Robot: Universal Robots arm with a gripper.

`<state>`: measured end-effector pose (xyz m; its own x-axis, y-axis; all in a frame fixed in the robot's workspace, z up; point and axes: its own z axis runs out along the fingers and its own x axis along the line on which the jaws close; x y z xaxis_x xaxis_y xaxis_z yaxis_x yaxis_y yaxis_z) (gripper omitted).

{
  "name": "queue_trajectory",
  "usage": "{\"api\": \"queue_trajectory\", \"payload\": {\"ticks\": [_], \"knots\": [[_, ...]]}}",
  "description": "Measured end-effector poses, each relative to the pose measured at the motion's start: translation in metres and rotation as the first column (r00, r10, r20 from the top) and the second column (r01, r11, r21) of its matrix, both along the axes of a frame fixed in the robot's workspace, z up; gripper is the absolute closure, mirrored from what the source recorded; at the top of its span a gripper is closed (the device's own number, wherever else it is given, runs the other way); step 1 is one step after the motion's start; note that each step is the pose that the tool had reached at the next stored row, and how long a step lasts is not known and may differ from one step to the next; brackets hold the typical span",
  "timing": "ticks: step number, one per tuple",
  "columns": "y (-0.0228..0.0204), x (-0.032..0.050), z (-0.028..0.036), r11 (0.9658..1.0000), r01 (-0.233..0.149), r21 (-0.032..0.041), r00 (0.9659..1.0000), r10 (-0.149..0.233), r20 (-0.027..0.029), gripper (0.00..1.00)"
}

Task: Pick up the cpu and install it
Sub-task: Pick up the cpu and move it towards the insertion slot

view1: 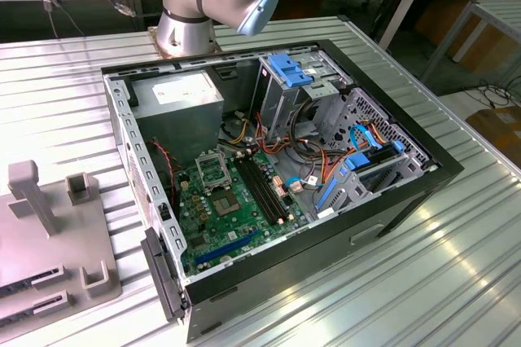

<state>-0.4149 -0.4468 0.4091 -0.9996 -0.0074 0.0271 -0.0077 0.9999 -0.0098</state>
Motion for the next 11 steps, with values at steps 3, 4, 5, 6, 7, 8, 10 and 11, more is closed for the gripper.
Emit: {"api": "queue_trajectory", "payload": {"ticks": [3,4,5,6,7,8,10,11], "knots": [[0.0,0.0025,0.0,1.0,0.0,0.0,1.0,0.0,-0.0001,0.53],[0.0,0.0031,0.0,1.0,0.0,0.0001,1.0,0.0,0.0001,0.53],[0.0,0.0043,0.0,1.0,0.0,0.0,1.0,0.0,0.0,0.53],[0.0,0.0053,0.0,1.0,0.0,-0.0001,1.0,0.0,-0.0001,0.53],[0.0,0.006,0.0,1.0,0.0,0.0,1.0,0.0,-0.0001,0.53],[0.0,0.0067,0.0,1.0,0.0,0.0,1.0,0.0,-0.0001,0.53],[0.0,0.0083,0.0,1.0,0.0,0.0,1.0,0.0,0.0,0.53],[0.0,0.0092,0.0,1.0,0.0,0.0,1.0,0.0,0.0,0.53]]}}
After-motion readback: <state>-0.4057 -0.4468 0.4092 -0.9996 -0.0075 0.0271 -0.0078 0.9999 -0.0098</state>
